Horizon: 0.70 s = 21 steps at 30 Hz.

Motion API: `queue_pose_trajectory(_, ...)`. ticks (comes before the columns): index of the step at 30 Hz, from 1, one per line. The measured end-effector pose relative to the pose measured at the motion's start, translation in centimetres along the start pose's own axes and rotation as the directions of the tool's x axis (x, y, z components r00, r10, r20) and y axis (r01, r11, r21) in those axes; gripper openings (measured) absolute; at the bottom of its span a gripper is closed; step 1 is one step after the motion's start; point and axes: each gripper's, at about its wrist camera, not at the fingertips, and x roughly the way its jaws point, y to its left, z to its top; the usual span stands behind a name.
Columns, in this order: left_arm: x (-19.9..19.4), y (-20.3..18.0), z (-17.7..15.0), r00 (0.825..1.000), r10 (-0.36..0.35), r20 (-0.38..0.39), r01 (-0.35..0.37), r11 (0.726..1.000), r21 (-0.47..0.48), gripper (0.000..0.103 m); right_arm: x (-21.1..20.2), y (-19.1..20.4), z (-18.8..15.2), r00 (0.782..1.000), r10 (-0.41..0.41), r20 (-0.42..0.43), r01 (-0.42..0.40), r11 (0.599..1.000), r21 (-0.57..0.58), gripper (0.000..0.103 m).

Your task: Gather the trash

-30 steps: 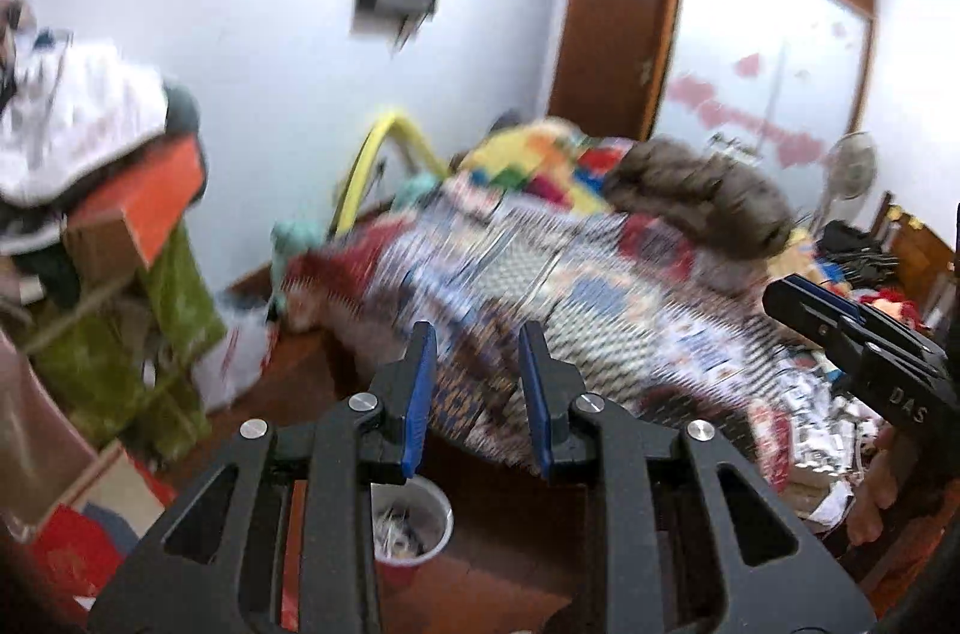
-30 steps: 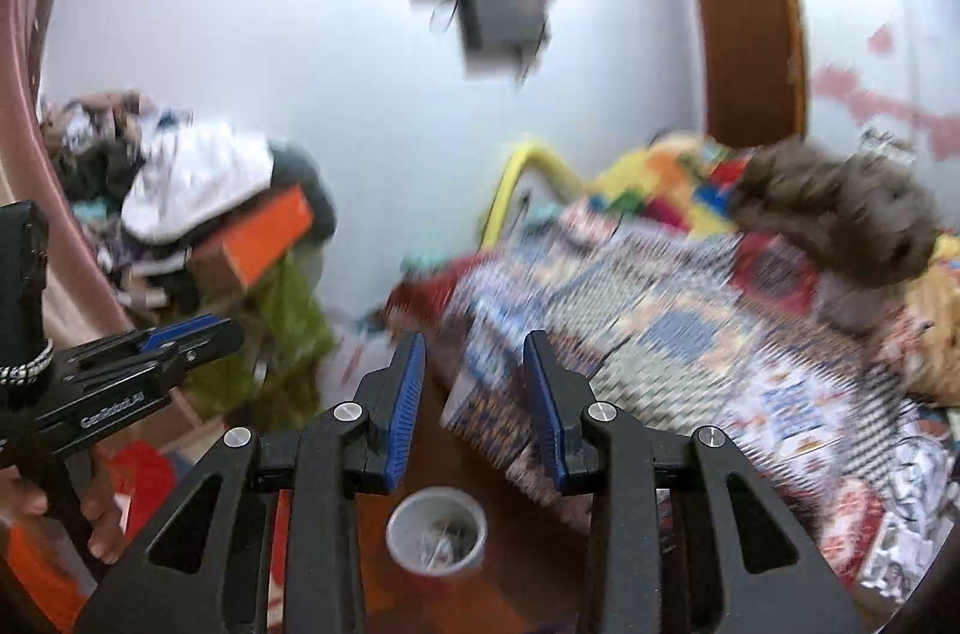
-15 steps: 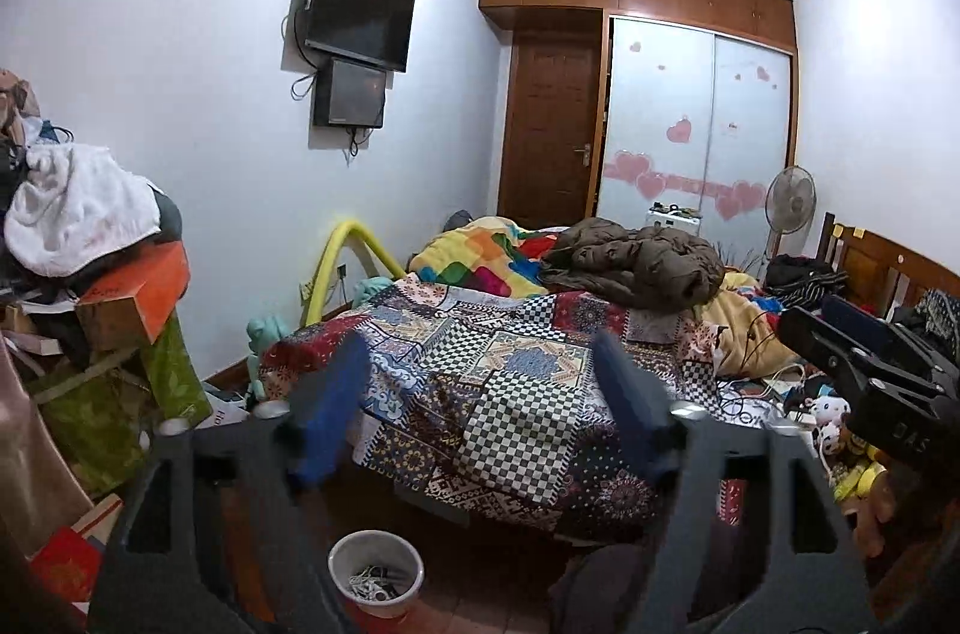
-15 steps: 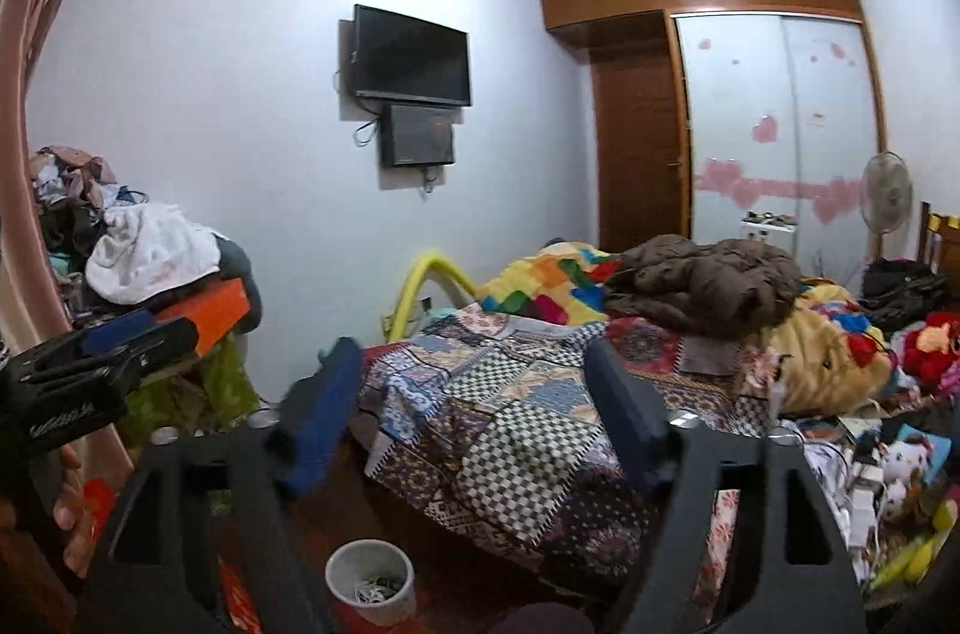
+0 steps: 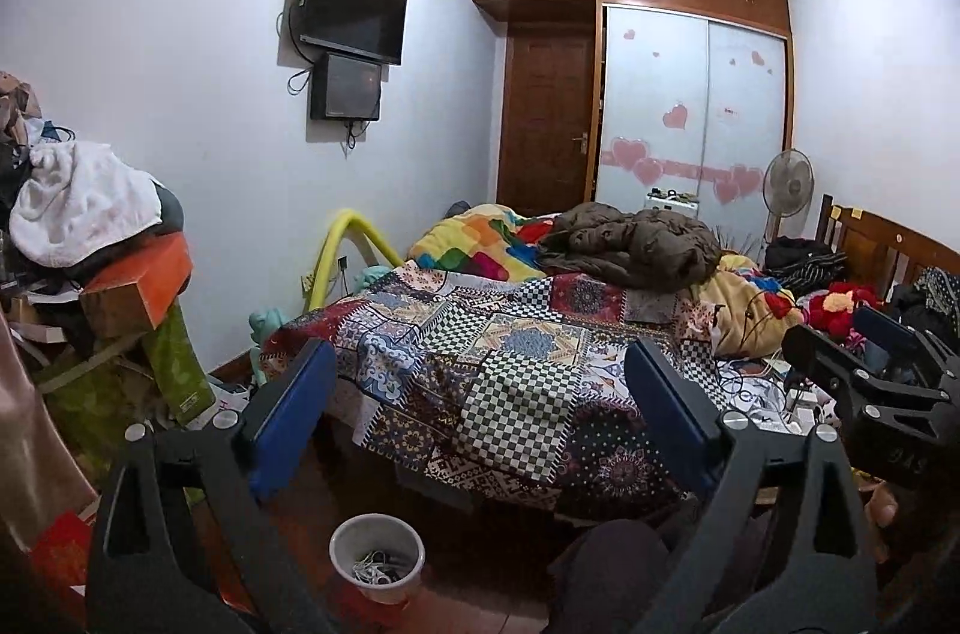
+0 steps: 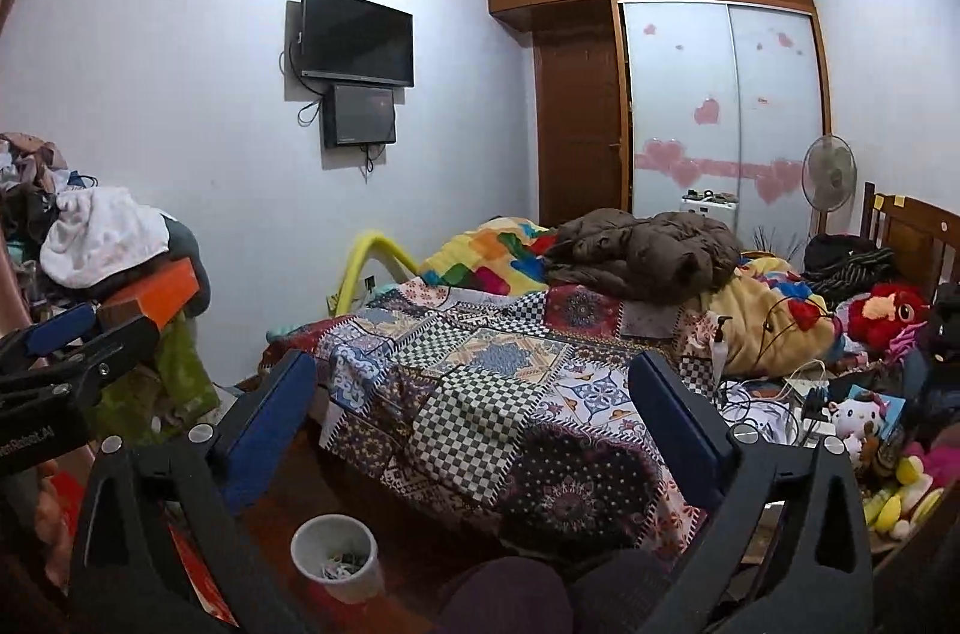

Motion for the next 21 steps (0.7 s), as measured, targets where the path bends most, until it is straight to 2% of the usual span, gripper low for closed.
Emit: queue_pose_trajectory(21, 0.24, 0.32, -0.66, 0.999, -0.014, -0.031, 0.014, 1.0, -0.005, 0.097, -0.52, -0.17, -0.12, 1.0, 0.016, -0.023, -0.015, 1.0, 0.012, 0.103)
